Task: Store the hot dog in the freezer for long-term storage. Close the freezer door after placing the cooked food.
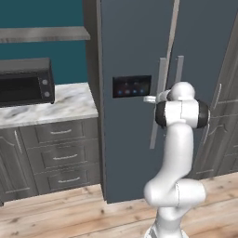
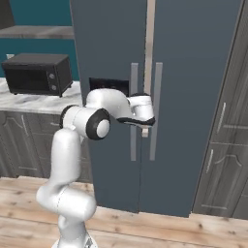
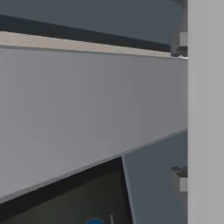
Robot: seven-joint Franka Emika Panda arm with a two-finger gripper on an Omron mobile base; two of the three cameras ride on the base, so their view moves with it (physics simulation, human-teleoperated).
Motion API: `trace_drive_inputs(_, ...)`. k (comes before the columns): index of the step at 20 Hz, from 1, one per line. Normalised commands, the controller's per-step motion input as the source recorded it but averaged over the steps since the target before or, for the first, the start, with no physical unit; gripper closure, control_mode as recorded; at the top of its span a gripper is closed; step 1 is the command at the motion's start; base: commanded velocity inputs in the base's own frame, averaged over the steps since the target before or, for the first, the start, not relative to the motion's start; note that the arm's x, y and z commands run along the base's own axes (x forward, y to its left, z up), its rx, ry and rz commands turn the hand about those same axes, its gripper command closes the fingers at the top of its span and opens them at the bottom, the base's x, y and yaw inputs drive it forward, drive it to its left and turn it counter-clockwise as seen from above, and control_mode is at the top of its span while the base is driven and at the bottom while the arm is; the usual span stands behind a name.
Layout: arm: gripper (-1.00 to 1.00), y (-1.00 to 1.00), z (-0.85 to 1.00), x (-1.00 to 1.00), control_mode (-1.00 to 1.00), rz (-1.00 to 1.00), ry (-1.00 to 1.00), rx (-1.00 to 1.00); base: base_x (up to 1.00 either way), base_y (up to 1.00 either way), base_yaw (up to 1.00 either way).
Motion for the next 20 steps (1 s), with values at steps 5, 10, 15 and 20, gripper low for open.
trace_drive_inputs(5,-1.0,-0.2,0.55,0.57,-1.0,0.04,0.12,0.0,0.0,0.0,0.0)
trace_drive_inputs(10,-1.0,-0.23,0.19,0.67,-1.0,0.04,0.0,0.0,0.0,0.0,0.0)
trace_drive_inputs(15,-1.0,-0.13,0.25,0.67,-1.0,0.05,0.05,-0.01,0.0,0.0,0.0)
trace_drive_inputs(20,-1.0,-0.02,0.15,0.43,-1.0,0.0,0.23,-0.02,0.0,0.0,0.0)
